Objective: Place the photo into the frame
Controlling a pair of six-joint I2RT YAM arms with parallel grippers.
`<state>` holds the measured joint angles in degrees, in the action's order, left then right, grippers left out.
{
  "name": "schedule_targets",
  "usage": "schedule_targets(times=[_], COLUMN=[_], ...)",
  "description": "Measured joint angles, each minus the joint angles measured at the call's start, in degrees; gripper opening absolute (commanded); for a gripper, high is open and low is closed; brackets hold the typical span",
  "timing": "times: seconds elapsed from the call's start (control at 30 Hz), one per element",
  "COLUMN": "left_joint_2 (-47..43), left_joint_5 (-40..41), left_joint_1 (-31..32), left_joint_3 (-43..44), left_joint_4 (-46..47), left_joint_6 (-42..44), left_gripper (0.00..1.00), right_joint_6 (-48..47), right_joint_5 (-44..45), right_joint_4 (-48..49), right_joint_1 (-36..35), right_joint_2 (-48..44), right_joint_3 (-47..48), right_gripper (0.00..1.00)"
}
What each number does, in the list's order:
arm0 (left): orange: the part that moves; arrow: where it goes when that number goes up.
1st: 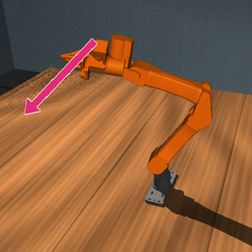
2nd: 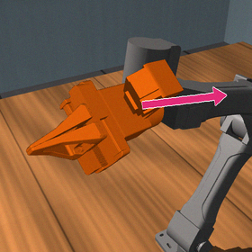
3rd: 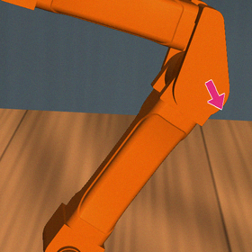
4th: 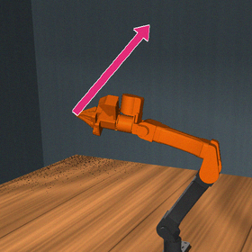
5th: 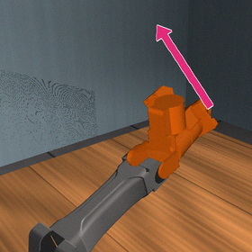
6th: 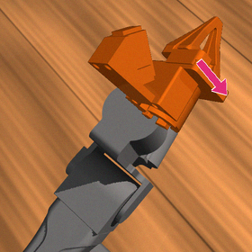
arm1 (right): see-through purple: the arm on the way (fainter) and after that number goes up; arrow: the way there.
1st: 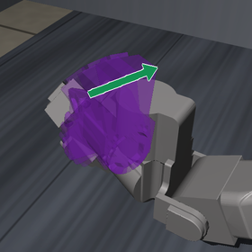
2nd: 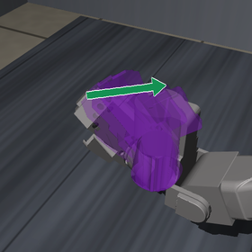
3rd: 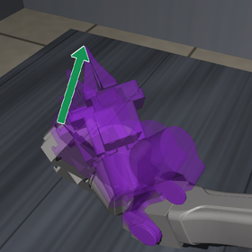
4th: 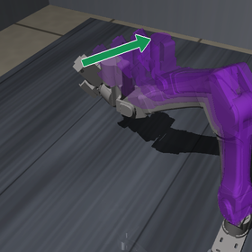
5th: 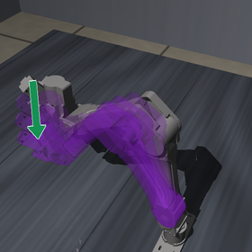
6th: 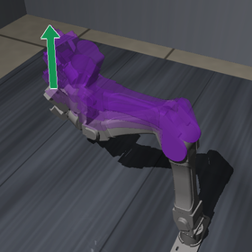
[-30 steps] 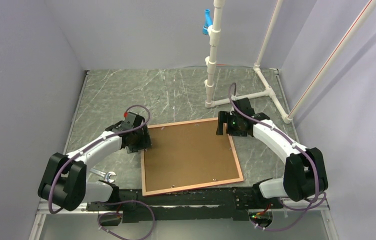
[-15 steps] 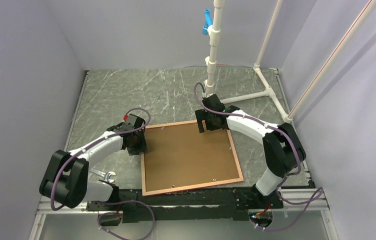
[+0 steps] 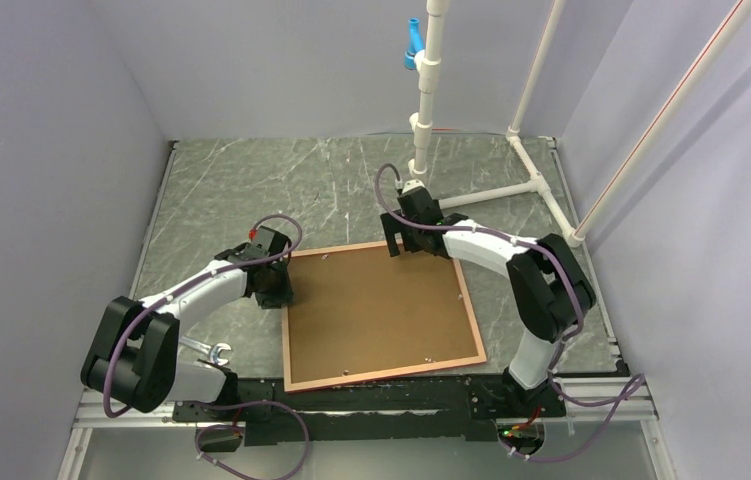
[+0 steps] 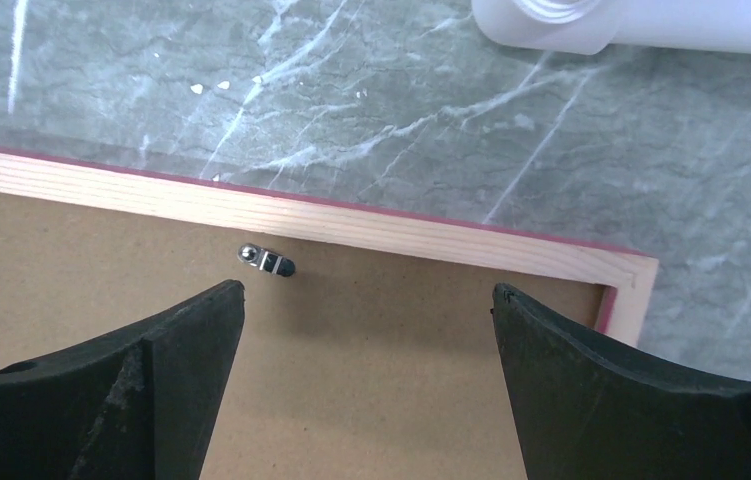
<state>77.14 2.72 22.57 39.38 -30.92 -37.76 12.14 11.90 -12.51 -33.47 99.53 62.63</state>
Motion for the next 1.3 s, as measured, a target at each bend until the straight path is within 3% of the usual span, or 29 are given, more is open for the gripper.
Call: schedule_targets(times=[0.43, 0.8, 1.07, 1.3], left_joint_2=[0.1, 0.3, 0.3, 0.3], left_joint_5=[0.1, 0.1, 0.2, 0.2], left_joint_1=[-0.1, -0.1, -0.1, -0.2], left_joint_3=[0.1, 0.1, 0.1, 0.1], left_joint_4=[-0.1, -0.2, -0.3, -0.3], left_joint_6=[0.6, 0.7, 0.7, 0.7], left_gripper=[0.27, 0.25, 0.25, 0.25], right_joint_6=[-3.6, -4.5, -5.3, -5.3], right_joint_5=[0.6, 1.0, 0.7, -0.1], right_joint_4=[4.7, 7.0, 7.9, 8.9], right_joint_1=[-0.3, -1.2, -1.4, -0.7], right_joint_2=[5.4, 6.6, 6.4, 5.4], right_joint_3=[0.1, 0.7, 0.1, -1.3], right_gripper=[0.93, 0.77, 0.82, 0.92])
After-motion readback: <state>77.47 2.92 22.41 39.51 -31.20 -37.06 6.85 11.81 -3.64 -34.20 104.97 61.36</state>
